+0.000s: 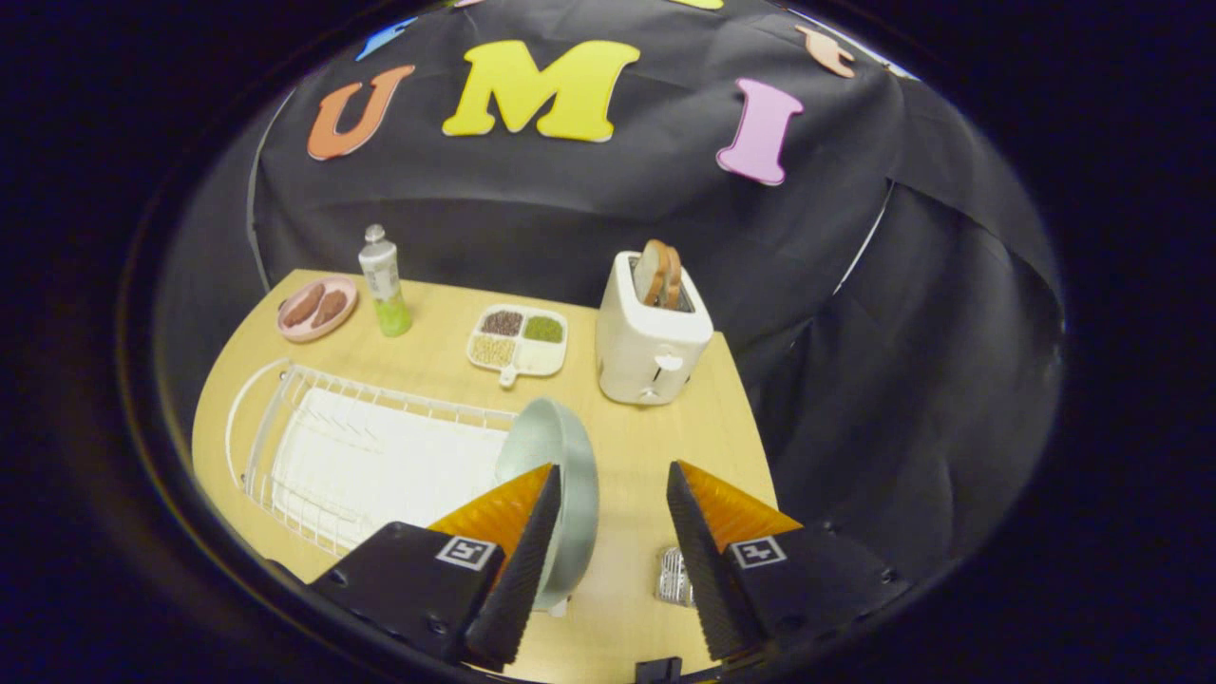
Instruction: Take the plate from the dish rack, then take the spoon from the basket and place it into the plate.
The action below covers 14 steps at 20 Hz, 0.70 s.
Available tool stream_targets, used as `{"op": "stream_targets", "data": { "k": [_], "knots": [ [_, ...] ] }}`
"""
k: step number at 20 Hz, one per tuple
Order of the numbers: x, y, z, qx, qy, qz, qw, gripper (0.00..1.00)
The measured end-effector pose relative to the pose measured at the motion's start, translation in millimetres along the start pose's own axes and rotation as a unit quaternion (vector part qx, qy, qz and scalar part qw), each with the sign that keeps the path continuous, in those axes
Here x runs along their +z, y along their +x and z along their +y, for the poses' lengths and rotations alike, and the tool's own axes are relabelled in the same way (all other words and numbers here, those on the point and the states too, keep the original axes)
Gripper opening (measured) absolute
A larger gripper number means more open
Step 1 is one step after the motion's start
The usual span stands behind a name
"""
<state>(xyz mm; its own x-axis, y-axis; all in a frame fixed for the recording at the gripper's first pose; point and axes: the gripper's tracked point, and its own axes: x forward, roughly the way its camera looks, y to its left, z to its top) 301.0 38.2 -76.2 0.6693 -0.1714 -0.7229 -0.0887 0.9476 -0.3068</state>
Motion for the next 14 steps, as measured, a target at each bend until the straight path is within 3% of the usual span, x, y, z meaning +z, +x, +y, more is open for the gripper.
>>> {"op": "stream_targets", "data": {
  "k": [4, 6, 7, 14],
  "knots": [
    [6.2, 10.2, 8.8, -0.010, -0.013, 0.053, 0.998, 0.54],
    [3.8, 9.6, 11.7, -0.023, -0.027, 0.077, 0.996, 0.31],
    [4.6, 9.0, 10.6, -0.035, -0.032, 0.084, 0.995, 0.25],
    [-2.3, 10.9, 10.7, -0.102, -0.077, 0.138, 0.982, 0.23]
  ]
}}
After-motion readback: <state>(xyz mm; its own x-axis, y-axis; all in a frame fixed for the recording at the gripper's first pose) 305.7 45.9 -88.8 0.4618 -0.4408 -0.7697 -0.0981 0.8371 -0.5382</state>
